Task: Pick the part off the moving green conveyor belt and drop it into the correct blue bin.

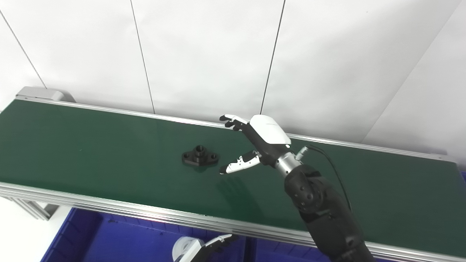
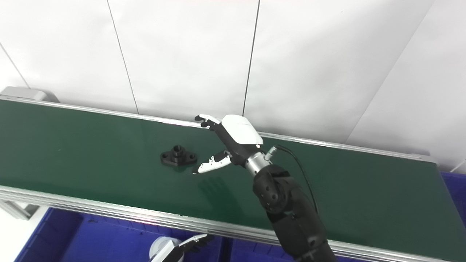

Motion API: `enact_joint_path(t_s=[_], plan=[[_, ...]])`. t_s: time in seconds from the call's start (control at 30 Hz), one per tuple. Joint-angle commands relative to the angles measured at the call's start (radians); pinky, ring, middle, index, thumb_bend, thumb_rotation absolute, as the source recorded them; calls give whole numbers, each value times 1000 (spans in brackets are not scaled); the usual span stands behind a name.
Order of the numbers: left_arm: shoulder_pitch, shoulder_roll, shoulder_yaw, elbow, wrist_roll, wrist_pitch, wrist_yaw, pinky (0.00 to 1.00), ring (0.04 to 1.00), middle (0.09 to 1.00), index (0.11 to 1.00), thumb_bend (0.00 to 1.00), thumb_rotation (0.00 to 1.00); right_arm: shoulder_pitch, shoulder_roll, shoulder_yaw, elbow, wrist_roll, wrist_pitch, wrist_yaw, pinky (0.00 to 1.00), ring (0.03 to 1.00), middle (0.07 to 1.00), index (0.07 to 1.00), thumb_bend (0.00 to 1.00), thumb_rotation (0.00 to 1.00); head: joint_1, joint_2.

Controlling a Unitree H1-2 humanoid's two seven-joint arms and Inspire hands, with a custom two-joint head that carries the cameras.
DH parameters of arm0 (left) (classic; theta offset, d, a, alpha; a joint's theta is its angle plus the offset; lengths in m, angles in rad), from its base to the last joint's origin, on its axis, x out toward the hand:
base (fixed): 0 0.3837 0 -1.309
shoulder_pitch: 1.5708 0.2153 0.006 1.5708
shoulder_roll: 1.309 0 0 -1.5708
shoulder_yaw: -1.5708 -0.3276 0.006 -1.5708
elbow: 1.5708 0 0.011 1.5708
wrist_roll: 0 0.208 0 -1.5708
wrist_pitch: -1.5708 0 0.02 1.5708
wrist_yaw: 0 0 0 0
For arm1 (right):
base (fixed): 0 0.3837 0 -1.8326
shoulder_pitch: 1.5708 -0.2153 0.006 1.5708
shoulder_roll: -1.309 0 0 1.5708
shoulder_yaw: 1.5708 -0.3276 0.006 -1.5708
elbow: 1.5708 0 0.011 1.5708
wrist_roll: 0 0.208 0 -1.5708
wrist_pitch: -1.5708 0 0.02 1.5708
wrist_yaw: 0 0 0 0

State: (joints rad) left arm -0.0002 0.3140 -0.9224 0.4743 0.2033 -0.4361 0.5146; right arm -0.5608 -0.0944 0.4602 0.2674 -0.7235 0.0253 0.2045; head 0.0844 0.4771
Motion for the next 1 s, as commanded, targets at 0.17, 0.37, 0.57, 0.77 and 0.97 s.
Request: enact_joint_path(t_s=[0.17, 0.37, 0.57, 0.77, 0.97], plan=[[-28, 14, -15, -9, 21, -34, 41, 755, 823, 856, 839, 842, 352, -101, 39, 27, 121, -7, -32, -60, 715, 784, 814, 862, 835, 343, 8, -2], [-32, 17, -29, -18, 6, -34, 32, 751, 826, 853, 829, 888, 381, -141, 51, 39, 211, -7, -24, -79, 719, 795, 824, 863, 839, 321, 15, -3], [-24, 17, -21, -30, -3, -34, 10, 752, 828, 858, 827, 895, 386, -170, 50, 39, 272, 12, -28, -77, 704, 794, 826, 863, 846, 273, 20, 4], [-26, 14, -26, -32, 5, -34, 22, 736, 815, 846, 817, 904, 386, -191, 47, 56, 320, 2, -33, -84, 704, 790, 823, 859, 844, 258, 29, 8], [-22, 9, -22, -37, 0, -34, 19, 739, 814, 843, 816, 907, 375, -207, 37, 78, 351, -13, -34, -84, 710, 789, 820, 854, 832, 245, 33, 12]])
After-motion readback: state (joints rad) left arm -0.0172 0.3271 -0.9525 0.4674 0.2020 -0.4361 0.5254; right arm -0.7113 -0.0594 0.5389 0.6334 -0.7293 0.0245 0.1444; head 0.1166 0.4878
